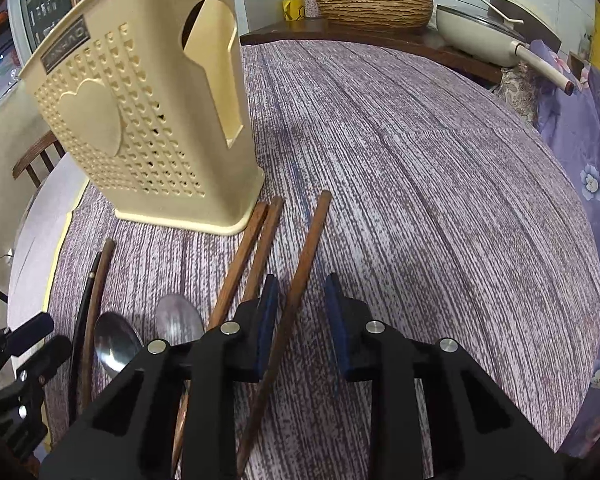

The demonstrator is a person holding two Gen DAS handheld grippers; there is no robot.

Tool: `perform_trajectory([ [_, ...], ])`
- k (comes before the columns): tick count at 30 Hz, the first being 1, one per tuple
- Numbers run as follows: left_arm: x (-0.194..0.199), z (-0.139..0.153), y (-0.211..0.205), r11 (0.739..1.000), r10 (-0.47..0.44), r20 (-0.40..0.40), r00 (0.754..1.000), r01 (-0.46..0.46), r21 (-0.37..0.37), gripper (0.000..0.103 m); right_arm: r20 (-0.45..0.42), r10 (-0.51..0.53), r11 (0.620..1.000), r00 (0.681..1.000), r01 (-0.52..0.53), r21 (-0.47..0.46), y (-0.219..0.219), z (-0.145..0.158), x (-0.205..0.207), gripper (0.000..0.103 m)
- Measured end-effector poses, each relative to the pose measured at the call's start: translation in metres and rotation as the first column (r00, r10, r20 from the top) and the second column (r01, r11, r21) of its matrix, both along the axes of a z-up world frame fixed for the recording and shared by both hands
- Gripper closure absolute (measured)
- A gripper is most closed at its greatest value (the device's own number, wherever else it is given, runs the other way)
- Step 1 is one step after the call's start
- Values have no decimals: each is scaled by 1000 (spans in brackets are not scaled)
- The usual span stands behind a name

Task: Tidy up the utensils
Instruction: 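Close the right tool on a brown chopstick while the left tool closes on a black chopstick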

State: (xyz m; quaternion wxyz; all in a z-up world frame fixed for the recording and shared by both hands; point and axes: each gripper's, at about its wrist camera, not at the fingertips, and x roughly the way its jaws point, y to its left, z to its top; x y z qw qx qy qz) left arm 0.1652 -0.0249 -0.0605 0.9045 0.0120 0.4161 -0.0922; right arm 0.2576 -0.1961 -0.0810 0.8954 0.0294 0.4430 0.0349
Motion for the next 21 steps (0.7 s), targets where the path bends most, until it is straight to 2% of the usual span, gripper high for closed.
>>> perform_trajectory([
  [5,2,-7,-5,1000,-6,-25,1000,6,17,72,7,-5,1000,1000,5,2,1,0,3,78],
  [11,12,-8,-14,998,-4,-14,1000,5,65,74,8,-3,1000,1000,3,7,0,0,2,78],
  [17,35,-7,-16,997,9,-27,1000,-7,75,86,6,-14,1000,1000,13,7,1,1,11,79],
  [21,42,-7,-17,997,15,-30,999,-13,75,92,9,-32,999,999,32,8,2,0,19,84],
])
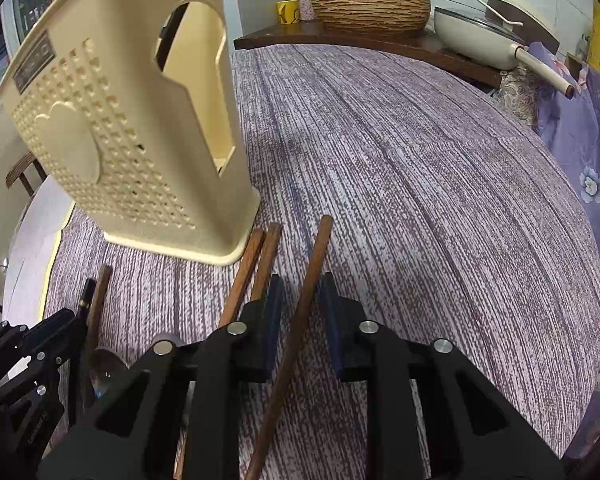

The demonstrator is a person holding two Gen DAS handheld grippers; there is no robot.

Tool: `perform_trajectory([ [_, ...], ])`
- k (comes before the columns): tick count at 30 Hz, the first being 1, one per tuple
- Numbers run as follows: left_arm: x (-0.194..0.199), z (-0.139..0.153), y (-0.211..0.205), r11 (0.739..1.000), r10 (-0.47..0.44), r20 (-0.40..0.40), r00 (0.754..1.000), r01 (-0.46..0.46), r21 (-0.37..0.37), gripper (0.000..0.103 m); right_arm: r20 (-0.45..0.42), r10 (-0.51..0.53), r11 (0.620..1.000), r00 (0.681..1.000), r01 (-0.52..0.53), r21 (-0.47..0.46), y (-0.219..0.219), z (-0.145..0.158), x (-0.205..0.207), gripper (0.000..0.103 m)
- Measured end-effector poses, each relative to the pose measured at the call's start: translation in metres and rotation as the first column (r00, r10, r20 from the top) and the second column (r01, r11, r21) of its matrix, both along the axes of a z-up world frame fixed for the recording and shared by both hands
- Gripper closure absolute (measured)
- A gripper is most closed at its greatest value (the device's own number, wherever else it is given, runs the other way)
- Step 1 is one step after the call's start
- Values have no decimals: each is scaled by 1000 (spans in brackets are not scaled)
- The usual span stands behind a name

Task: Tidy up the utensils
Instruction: 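Close the right tool on a brown chopstick while the left tool closes on a black chopstick, then lift both chopsticks and lower them into the utensil holder with both tools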

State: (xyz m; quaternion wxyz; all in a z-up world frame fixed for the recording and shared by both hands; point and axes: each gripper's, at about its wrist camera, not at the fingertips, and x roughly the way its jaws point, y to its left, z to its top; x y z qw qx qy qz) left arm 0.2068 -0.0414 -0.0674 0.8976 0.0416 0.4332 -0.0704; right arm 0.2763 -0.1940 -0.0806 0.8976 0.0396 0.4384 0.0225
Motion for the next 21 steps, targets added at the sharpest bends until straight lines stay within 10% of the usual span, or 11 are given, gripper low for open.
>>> perform_trajectory([
  [21,18,4,11,996,26,-7,1000,-26,-87,95,74,-76,983,994,62,174,-49,14,13,94],
])
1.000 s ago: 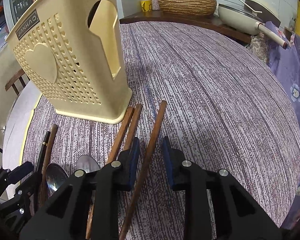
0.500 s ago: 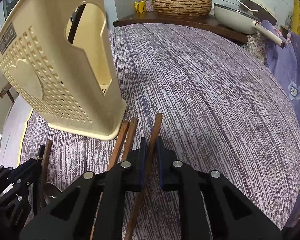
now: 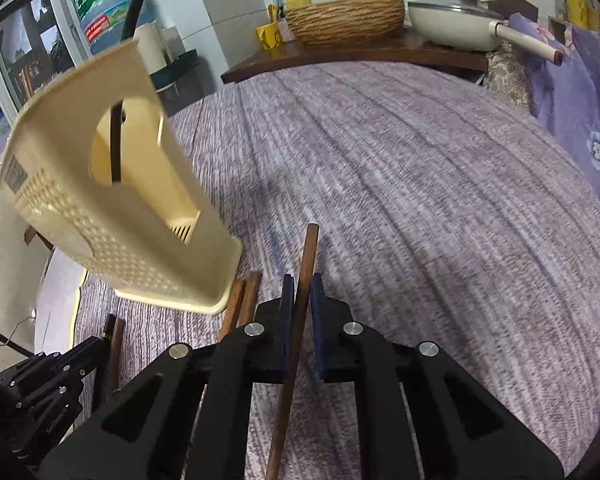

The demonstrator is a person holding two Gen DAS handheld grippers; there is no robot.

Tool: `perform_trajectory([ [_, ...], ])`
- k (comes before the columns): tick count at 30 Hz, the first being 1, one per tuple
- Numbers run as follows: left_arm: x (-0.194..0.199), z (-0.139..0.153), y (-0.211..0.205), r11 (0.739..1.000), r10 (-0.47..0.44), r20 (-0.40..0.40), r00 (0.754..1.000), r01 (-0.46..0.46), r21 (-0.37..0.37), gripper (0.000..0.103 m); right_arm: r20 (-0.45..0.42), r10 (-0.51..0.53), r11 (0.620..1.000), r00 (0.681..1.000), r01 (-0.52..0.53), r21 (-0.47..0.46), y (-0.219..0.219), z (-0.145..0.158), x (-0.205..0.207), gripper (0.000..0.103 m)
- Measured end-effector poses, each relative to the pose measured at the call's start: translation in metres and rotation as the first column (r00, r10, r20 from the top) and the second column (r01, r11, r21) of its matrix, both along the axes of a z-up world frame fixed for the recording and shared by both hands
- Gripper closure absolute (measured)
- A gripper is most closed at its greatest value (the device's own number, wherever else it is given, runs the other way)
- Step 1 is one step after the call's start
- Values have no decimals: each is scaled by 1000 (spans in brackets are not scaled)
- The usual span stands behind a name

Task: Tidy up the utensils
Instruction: 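Lift both chopsticks and lower them into the utensil holder with both tools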

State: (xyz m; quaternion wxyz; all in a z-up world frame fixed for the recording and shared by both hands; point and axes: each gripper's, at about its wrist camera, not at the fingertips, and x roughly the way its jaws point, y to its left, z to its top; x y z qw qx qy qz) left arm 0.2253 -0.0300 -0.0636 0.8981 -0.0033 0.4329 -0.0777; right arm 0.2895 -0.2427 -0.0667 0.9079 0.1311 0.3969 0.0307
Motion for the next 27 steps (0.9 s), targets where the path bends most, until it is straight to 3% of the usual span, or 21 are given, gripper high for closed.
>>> perform_trajectory([
  [6,3,15,16,999,30,44,999,-29,-37,95,71,-40,999,997,39,17,-28,22,-6,94],
  [13,0,46,26,997,42,129,991,-33,-72,95,198,-15,1000,980,16,-5,-24,59,-27,95],
  [27,-23,103,37,992,54,293,954,-19,-121,95,344,28,1000,938,-29,-4,-25,111,-81,95],
])
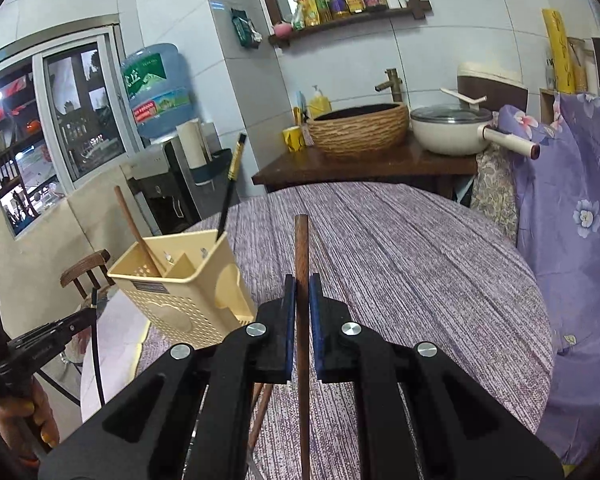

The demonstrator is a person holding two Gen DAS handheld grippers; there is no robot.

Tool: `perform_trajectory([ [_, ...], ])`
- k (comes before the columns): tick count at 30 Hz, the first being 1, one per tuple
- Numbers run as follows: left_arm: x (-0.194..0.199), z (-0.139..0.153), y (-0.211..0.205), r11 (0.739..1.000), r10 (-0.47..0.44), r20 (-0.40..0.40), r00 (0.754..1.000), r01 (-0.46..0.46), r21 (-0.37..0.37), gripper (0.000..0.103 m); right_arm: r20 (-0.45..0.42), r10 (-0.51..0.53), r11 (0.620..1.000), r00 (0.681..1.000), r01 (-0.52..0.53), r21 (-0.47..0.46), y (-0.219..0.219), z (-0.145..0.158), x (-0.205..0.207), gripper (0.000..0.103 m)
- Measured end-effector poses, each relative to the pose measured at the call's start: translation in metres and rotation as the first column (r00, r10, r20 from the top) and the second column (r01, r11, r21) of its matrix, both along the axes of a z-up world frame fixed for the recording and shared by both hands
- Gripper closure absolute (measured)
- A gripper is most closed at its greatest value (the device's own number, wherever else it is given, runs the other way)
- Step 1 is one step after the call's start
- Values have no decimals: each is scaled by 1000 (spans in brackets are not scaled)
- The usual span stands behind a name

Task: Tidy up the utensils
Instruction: 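Lift both chopsticks and lower them into the utensil holder with both tools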

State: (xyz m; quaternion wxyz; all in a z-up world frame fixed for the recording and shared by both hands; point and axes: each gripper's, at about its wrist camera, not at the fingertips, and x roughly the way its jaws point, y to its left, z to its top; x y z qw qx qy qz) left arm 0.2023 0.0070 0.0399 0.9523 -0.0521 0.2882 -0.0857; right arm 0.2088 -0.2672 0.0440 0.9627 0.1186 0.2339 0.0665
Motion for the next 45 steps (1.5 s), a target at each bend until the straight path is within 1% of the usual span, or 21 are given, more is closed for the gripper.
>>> perform_trajectory([
  [3,-6,8,1,1000,-1,28,1000,1,-2,95,18,21,1000,1000,-21,9,-1,9,-8,95],
  [9,-13,21,5,1000,-2,66,998,3,-11,95,41,49,999,998,-50,8,-1,17,-17,95],
  [13,-16,25,6,1000,-7,76,997,9,-18,95,38,62,997,997,-64,43,-4,17,-16,95],
  [20,-21,33,11,999,-13,98,995,18,-43,95,58,83,996,995,-84,23,1,26,-19,95],
  [24,-20,35,13,999,-10,106,994,14,-44,95,61,93,995,994,-94,16,1,28,-18,95],
  [35,-20,48,18,998,-8,135,991,16,-58,95,71,125,991,990,-127,30,3,40,-16,95],
  [39,-20,63,16,999,-20,166,986,27,-46,95,91,145,989,985,-147,20,6,55,-13,95],
  [41,-20,74,16,998,-33,184,982,42,-43,95,104,164,986,981,-167,17,8,67,-12,95],
  [45,-22,113,18,997,-52,250,967,64,-42,95,147,200,980,969,-201,-3,13,99,-8,95],
])
